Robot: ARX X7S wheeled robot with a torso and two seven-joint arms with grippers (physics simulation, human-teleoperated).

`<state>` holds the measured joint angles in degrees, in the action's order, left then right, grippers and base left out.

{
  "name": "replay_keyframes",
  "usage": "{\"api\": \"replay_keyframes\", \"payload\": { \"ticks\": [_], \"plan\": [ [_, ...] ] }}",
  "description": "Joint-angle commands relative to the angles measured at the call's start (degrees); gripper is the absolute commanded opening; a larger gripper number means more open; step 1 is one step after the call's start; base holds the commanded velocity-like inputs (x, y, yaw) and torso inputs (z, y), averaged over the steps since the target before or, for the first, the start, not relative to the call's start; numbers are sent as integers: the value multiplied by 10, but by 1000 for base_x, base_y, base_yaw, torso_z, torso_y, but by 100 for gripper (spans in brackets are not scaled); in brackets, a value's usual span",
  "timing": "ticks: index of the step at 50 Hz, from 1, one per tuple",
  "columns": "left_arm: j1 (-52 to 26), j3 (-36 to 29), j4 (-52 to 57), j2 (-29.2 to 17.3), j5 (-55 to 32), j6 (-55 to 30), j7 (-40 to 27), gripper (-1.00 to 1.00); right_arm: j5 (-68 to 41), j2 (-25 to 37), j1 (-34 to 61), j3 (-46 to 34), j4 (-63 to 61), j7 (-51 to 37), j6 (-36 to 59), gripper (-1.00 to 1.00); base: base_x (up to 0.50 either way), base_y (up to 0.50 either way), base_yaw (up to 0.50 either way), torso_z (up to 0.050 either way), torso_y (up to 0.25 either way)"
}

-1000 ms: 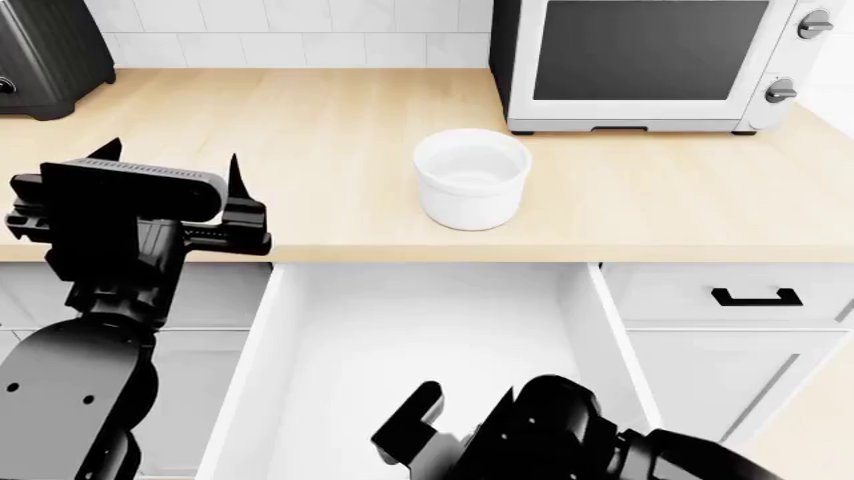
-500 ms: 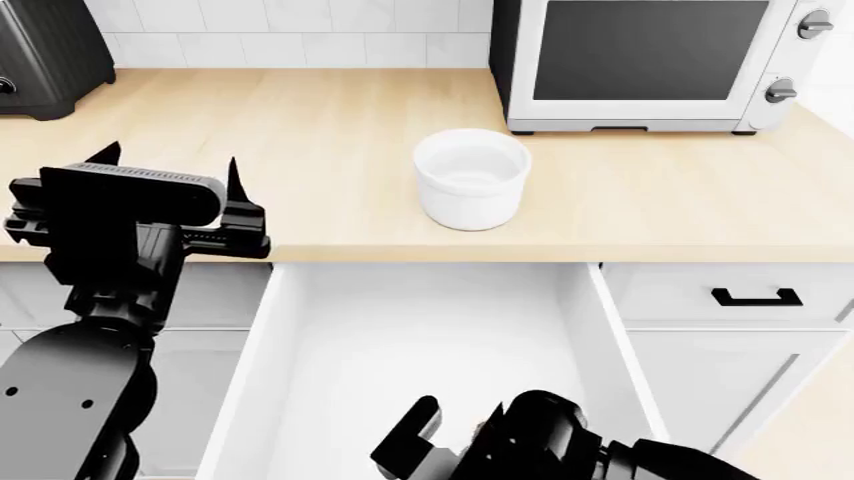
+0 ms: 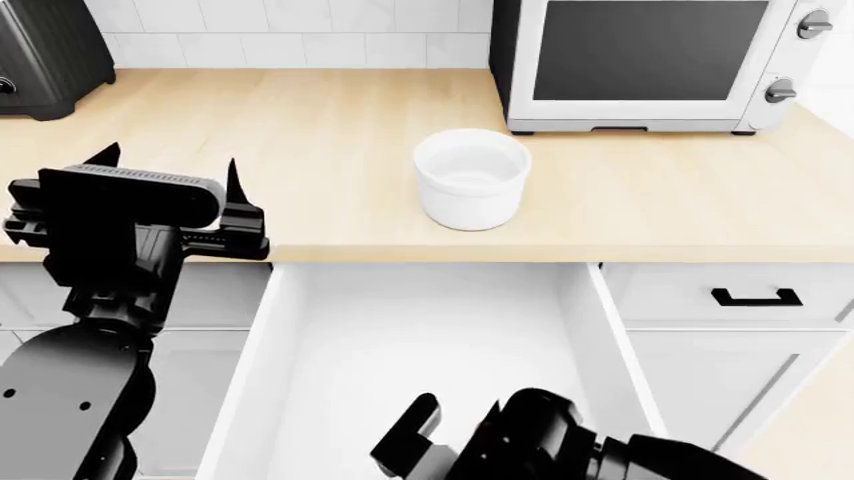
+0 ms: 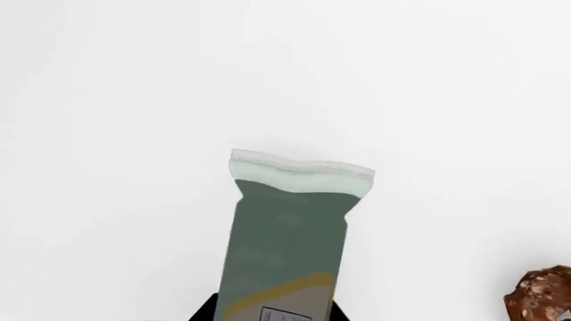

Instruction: Place the bar in the bowl and close the drawer.

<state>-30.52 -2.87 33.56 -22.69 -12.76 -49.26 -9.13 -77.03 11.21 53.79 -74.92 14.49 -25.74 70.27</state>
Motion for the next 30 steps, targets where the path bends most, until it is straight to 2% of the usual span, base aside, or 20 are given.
{"api": "replay_keyframes", "payload": {
  "ticks": [1,19,30],
  "plan": [
    [4,1,1,-2,-1,2,-2,100,1,10,12,8,-19,-22,14,-100,0,0,0,0,0],
    [3,3,7,-3,-6,-4,-5,100,-163,50,117,125,-144,-177,64,-100,0,0,0,0,0],
    [-3,3,10,-4,-7,-10,-8,100,-160,62,194,169,-142,-153,47,-100,0,0,0,0,0]
  ]
}}
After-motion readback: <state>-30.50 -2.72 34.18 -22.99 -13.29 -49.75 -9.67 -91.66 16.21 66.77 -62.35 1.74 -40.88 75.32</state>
